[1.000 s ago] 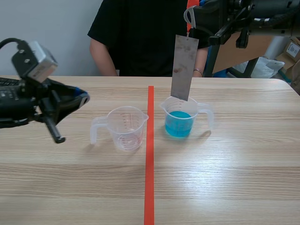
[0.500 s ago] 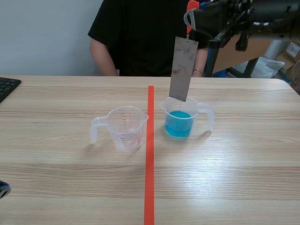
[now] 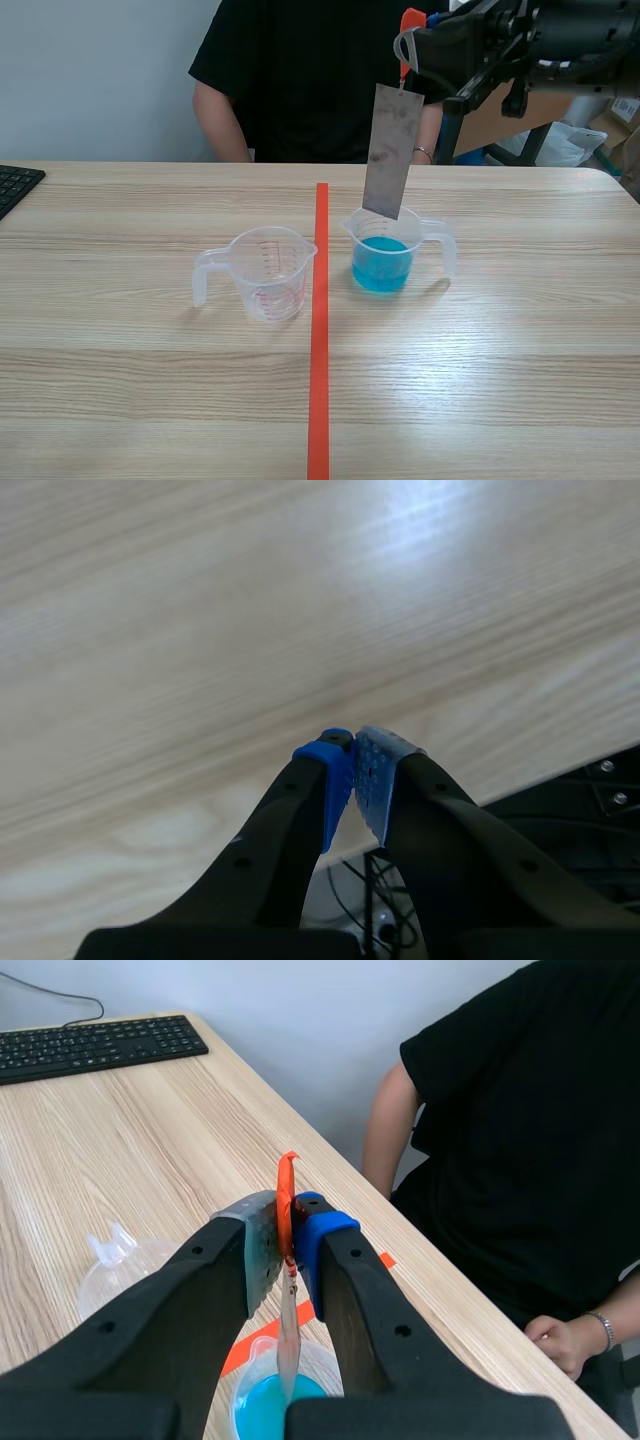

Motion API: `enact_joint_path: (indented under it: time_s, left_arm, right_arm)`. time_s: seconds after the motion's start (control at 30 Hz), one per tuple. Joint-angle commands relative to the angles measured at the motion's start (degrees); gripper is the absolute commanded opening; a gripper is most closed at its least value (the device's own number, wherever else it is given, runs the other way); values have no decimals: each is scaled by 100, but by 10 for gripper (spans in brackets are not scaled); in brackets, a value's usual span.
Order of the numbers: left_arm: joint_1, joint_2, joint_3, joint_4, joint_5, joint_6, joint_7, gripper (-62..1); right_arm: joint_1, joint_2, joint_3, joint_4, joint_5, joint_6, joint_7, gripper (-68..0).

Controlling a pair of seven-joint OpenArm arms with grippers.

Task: Do the redox reaction experiment.
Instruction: 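Lower the plate into the blue solution, then hold the plate still in the solution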

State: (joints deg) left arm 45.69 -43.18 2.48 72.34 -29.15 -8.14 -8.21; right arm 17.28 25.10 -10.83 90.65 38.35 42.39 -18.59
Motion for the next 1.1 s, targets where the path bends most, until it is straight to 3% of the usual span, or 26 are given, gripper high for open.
enact_joint_path:
  time_s: [0.0, 0.23, 0.83, 1.07]
  left_arm:
    - [50, 173, -81, 105, 111, -9, -98, -562]
    - [396, 901, -358, 105, 791, -7, -103, -562]
    - [763, 1093, -514, 105, 798, -7, -251, -562]
    - [763, 1093, -514, 105, 796, -9, -240, -562]
  right_arm:
    - [153, 59, 129, -122, 61, 33, 153, -660]
    - [160, -20, 114, -531, -162, 33, 518, -660]
    - [197, -485, 92, -1633, -1182, 33, 1482, -660]
    - [354, -584, -219, -2186, -1458, 33, 1705, -660]
